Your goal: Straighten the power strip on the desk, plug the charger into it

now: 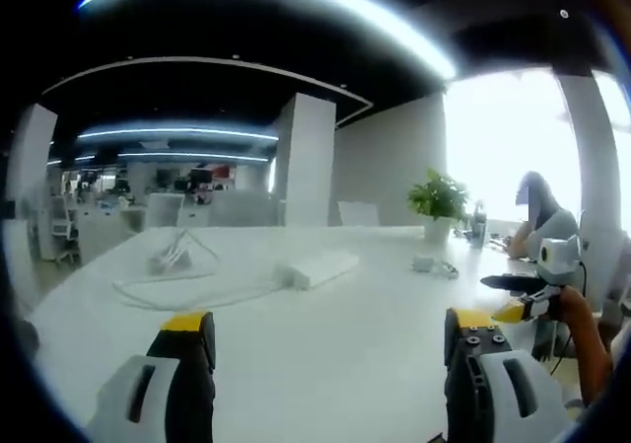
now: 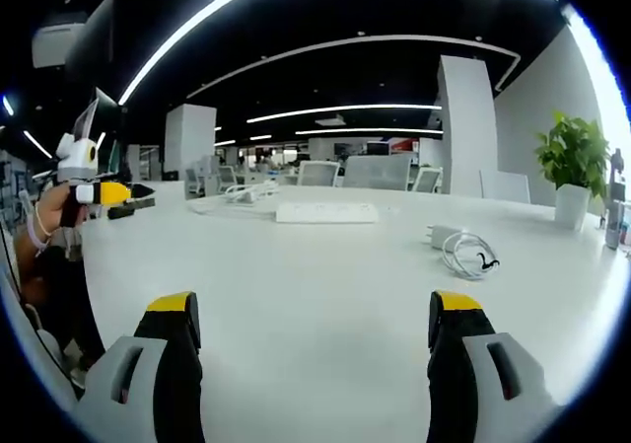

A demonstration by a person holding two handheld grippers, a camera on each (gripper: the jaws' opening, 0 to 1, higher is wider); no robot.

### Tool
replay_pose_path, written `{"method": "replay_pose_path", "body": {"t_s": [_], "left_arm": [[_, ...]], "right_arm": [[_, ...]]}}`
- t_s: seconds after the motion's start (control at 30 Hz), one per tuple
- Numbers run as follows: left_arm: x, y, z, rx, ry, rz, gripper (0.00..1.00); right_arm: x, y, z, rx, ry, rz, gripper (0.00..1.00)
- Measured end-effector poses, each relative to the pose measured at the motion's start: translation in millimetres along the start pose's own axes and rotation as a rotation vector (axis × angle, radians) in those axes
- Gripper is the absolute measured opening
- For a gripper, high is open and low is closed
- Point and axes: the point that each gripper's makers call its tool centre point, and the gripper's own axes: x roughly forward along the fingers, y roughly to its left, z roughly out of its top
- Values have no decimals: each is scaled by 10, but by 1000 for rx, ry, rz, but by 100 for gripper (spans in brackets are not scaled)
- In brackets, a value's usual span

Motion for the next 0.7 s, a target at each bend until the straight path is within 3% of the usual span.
{"method": "replay_pose_path", "body": {"t_s": [0.43,0.7], "left_arm": [[250,-156,123,52,27,-47,99],[355,-235,332,89,13,-72,99]], "right_arm": [[4,2,4,-6,7,11,96],[8,4,-31,0,16,13,96]]}}
